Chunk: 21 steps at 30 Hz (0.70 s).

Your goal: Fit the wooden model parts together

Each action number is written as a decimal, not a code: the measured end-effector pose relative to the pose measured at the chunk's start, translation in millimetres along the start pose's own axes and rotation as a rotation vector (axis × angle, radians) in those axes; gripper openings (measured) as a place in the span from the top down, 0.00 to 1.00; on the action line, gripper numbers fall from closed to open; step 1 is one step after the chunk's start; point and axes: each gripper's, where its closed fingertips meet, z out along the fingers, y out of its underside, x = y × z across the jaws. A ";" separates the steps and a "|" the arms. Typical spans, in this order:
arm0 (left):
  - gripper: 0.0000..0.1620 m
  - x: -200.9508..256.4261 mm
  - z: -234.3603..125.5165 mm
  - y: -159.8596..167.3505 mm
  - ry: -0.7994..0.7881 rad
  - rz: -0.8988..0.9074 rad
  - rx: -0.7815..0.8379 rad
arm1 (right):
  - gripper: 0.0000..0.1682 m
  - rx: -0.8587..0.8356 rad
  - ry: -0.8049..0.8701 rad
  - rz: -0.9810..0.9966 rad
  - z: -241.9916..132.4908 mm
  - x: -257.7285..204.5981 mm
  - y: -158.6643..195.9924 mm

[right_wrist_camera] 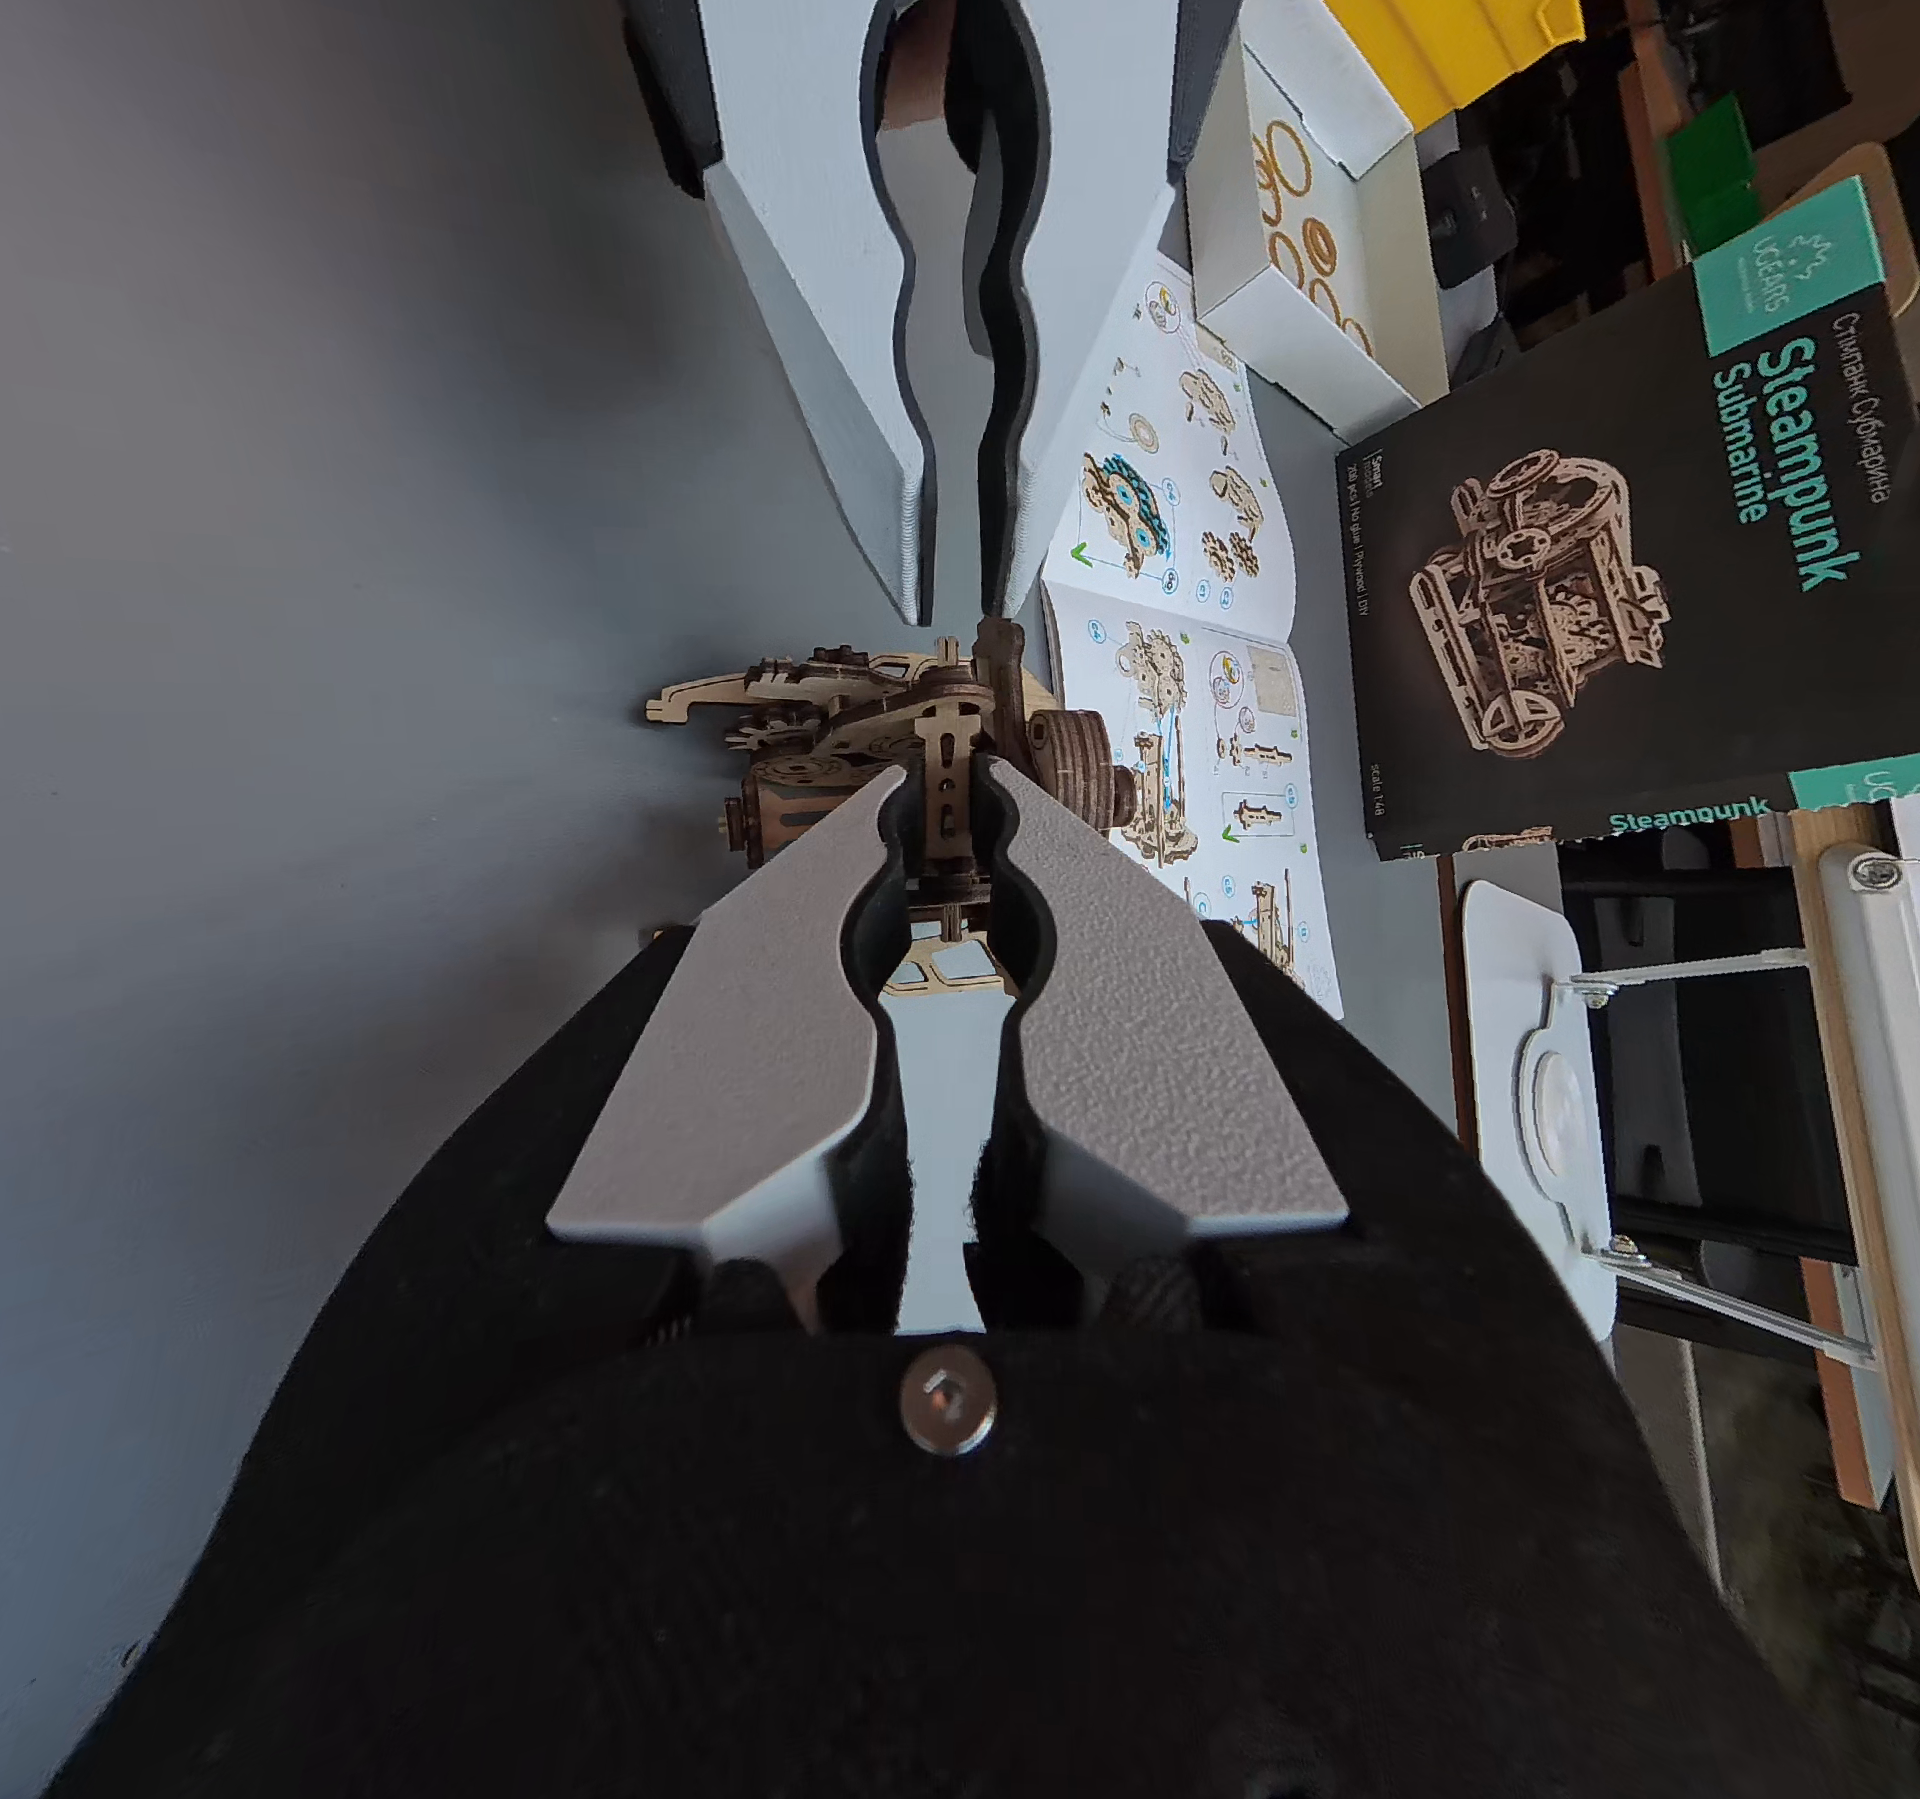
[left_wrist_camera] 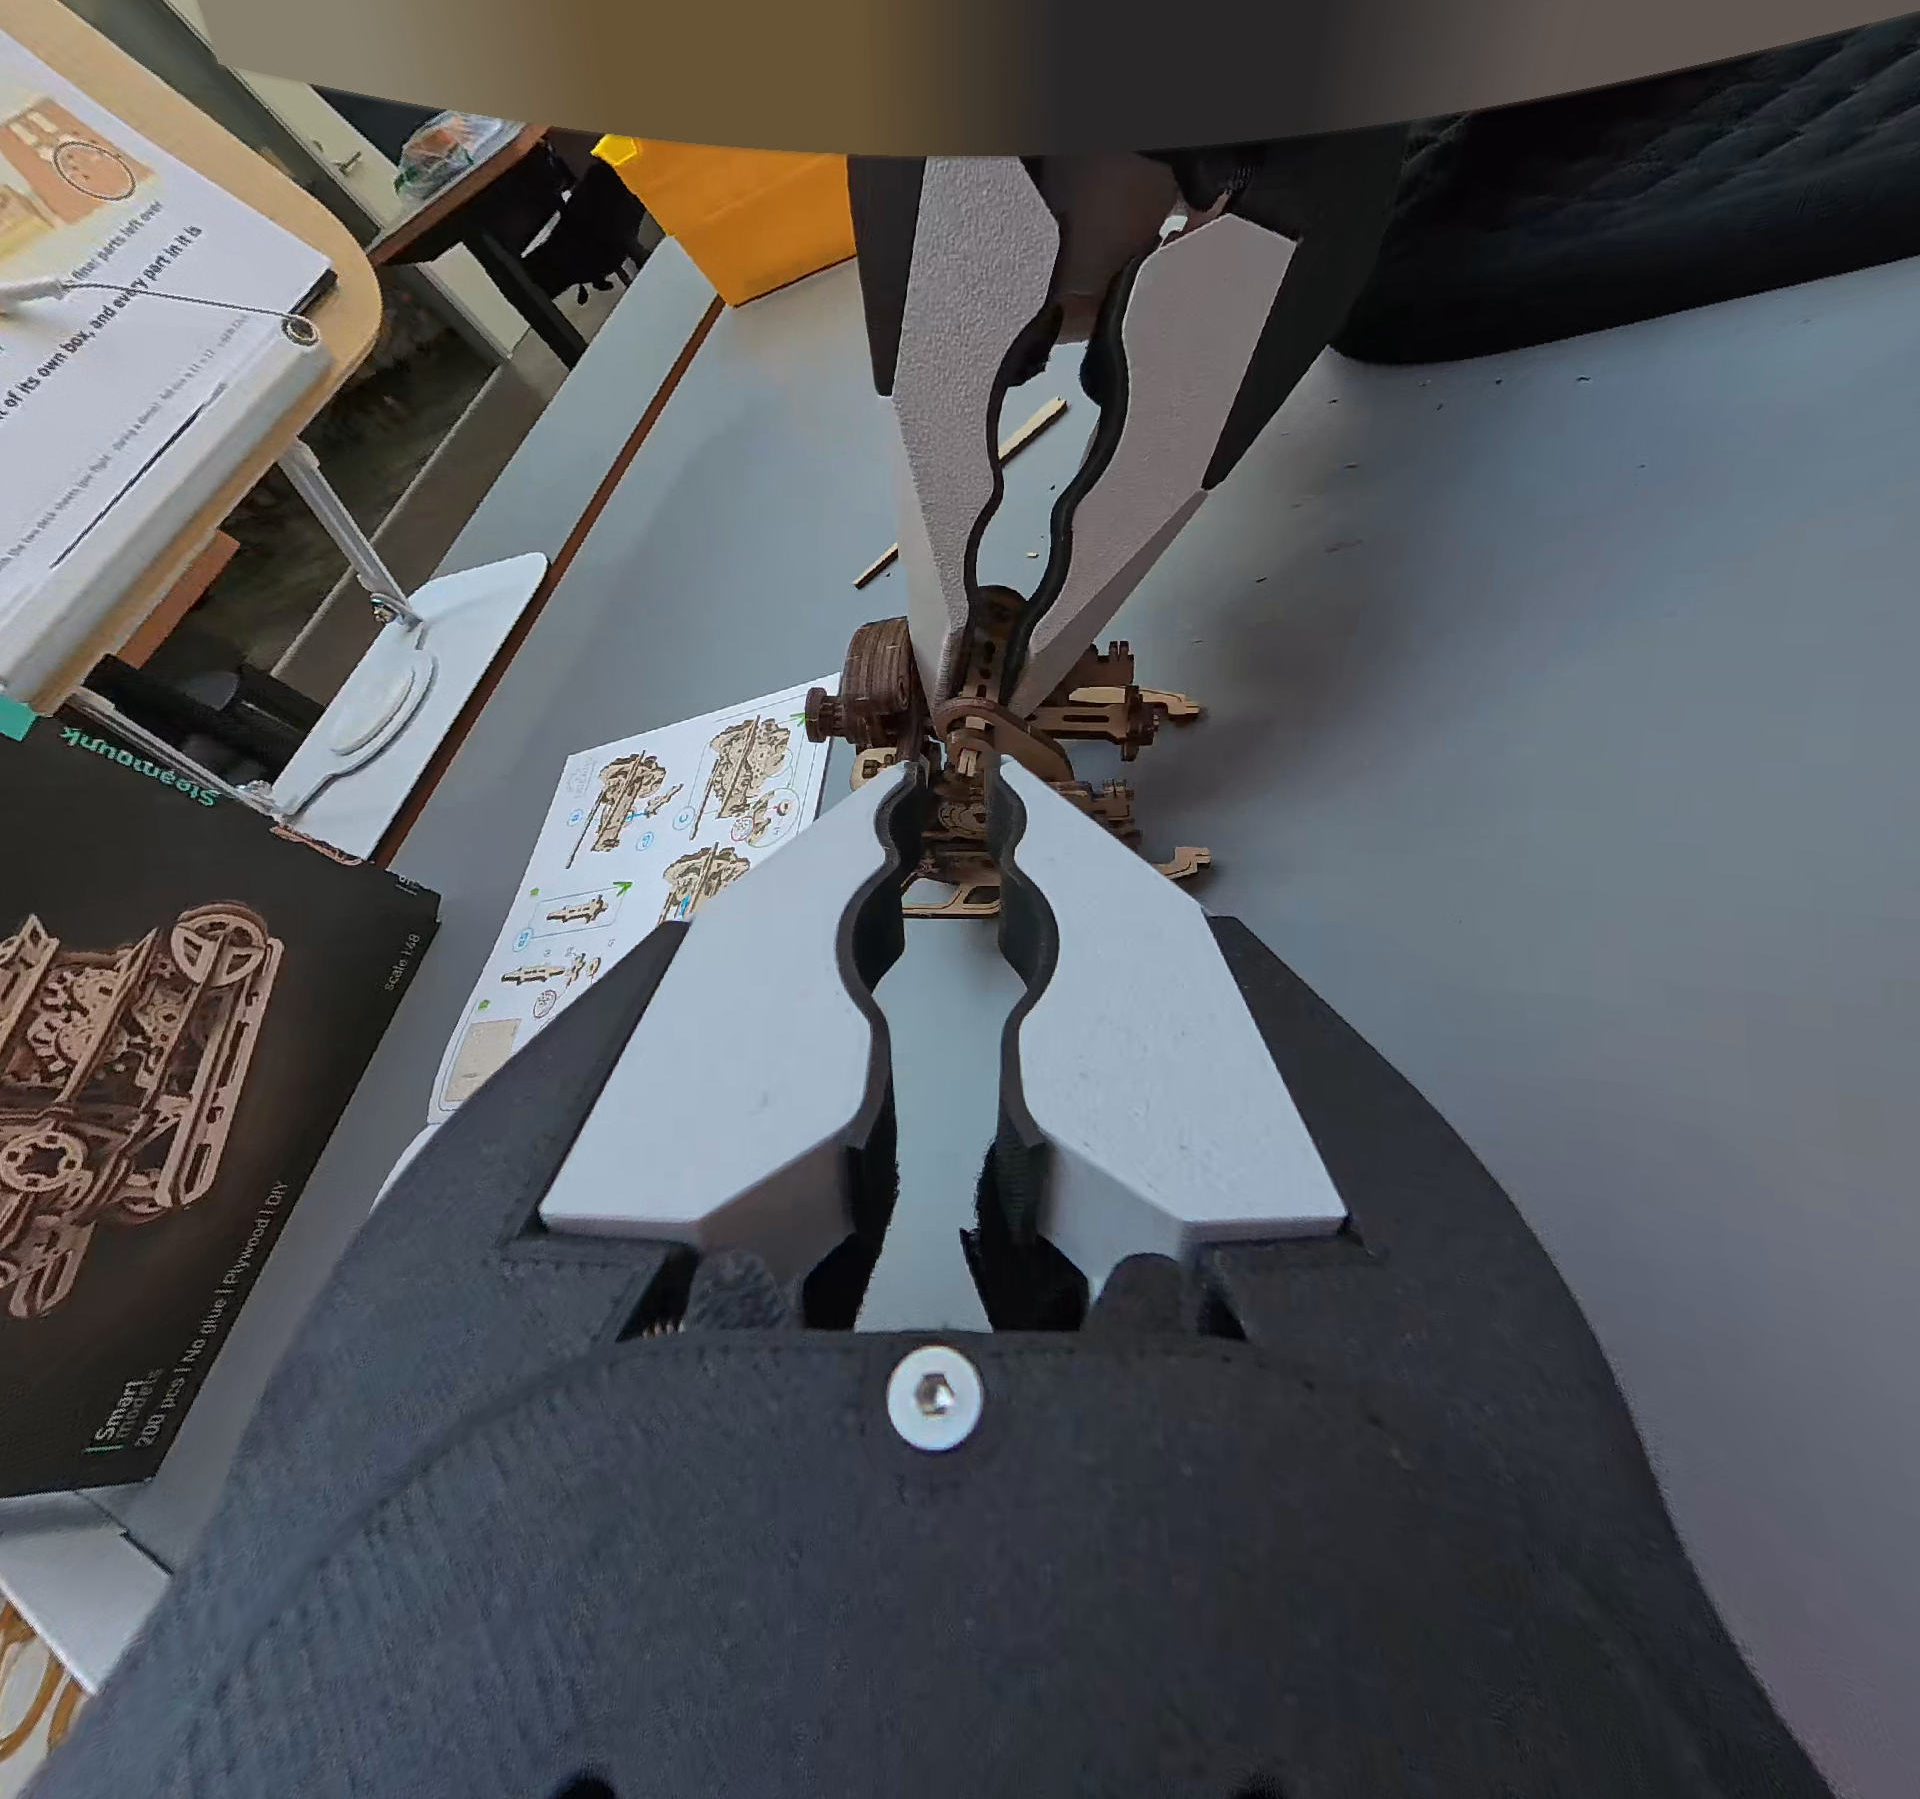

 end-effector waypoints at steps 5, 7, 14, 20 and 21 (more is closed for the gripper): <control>0.96 -2.5 3.2 2.7 -0.029 0.031 -0.019 | 0.96 0.005 -0.010 0.021 0.3 0.0 0.0; 0.98 -0.4 3.5 2.7 -0.019 0.036 -0.017 | 0.96 0.011 -0.018 0.030 0.4 -0.6 0.0; 0.99 4.8 3.8 2.5 0.000 0.084 -0.007 | 0.96 0.040 -0.052 0.049 -0.1 -2.8 -1.0; 0.93 7.2 6.9 1.4 0.002 0.183 -0.004 | 0.96 0.104 -0.092 0.033 -2.6 -5.9 -8.1; 0.93 7.4 7.6 0.7 -0.001 0.219 -0.004 | 0.96 0.120 -0.109 0.040 -3.2 -7.0 -10.4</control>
